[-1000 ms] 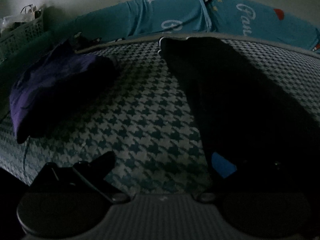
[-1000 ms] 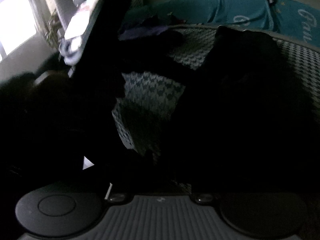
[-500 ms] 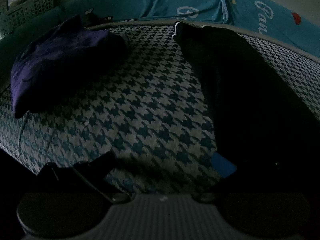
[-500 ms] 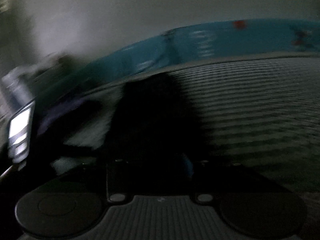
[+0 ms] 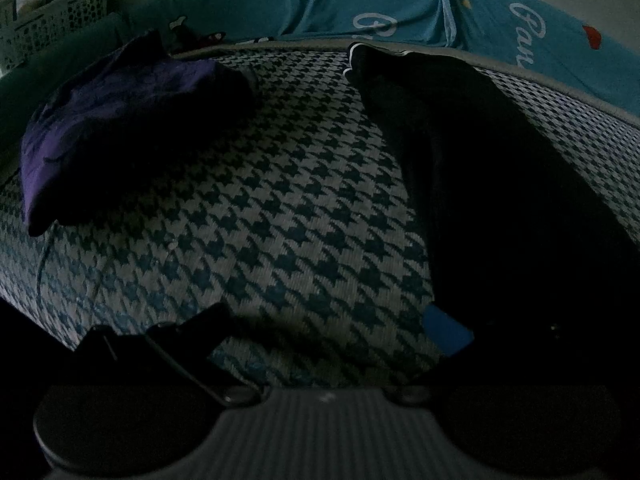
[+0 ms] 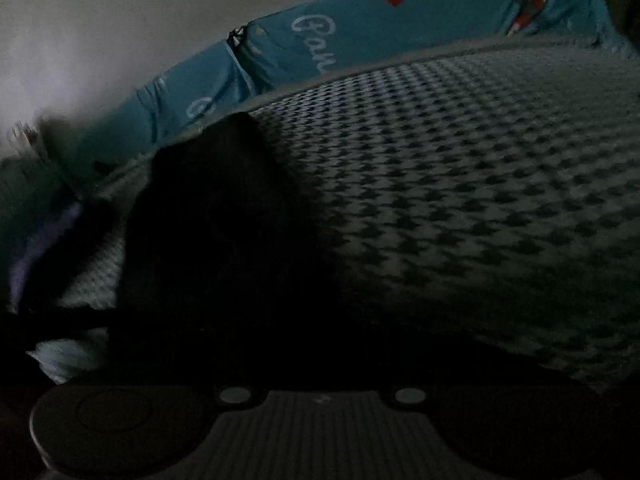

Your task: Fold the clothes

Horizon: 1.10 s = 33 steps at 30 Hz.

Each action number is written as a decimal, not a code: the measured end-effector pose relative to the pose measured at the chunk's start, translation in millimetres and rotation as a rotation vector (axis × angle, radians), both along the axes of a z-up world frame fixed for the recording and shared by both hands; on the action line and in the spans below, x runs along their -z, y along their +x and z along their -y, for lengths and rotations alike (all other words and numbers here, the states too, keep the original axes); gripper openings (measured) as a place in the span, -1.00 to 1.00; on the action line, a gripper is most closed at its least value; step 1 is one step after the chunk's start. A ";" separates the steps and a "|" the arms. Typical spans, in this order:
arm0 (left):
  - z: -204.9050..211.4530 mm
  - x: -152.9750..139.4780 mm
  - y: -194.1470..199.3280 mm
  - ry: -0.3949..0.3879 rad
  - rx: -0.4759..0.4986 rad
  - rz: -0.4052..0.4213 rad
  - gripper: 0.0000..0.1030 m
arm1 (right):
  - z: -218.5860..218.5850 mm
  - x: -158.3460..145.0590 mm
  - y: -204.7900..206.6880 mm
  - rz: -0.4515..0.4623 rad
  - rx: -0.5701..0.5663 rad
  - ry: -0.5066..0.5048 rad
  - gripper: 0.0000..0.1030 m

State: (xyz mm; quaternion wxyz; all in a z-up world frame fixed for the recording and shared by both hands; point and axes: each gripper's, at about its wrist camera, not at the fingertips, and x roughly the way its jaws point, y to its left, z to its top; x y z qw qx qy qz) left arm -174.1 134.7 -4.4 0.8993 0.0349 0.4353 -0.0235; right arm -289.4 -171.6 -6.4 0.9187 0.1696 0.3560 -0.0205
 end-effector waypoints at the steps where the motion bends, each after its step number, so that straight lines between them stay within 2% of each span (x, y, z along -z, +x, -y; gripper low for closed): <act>1: 0.0 -0.1 0.0 0.000 0.000 0.000 1.00 | -0.3 -0.3 -2.2 -0.011 0.007 -0.010 -0.84; 8: -0.7 0.0 -0.7 0.001 -0.002 -0.003 1.00 | -1.5 4.9 -15.2 -0.113 0.028 -0.064 -0.87; 14: -0.1 0.1 -3.9 0.012 -0.002 -0.004 1.00 | 8.1 10.7 -21.8 -0.184 0.019 0.016 -0.86; 17: -0.9 0.6 -4.9 0.012 -0.004 -0.007 1.00 | 8.6 20.7 -21.3 -0.291 0.016 0.043 -0.86; 18: -1.3 0.4 -5.3 0.011 -0.005 -0.009 1.00 | 9.5 22.5 -23.0 -0.301 0.026 0.048 -0.86; 25: -2.2 0.0 -8.5 0.013 -0.012 -0.018 1.00 | 12.7 -8.8 -46.5 -0.040 0.052 0.034 -0.84; 27: -1.6 -0.9 -9.3 0.017 -0.011 -0.016 1.00 | 14.8 -14.3 -47.4 0.024 0.062 0.049 -0.76; 29: -1.0 -1.6 -9.9 0.019 -0.008 -0.011 1.00 | 16.3 -17.3 -43.4 0.066 0.077 0.062 -0.58; 30: -0.8 -1.8 -10.1 0.019 -0.005 -0.009 1.00 | 17.9 -16.2 -38.9 0.067 0.081 0.078 -0.50; 31: -0.7 -2.0 -10.2 0.017 -0.004 -0.009 1.00 | 19.6 -15.2 -34.3 0.068 0.084 0.093 -0.32; 33: -1.0 -1.9 -9.5 0.012 -0.003 -0.009 1.00 | 21.7 -11.6 -24.6 0.065 0.083 0.128 -0.20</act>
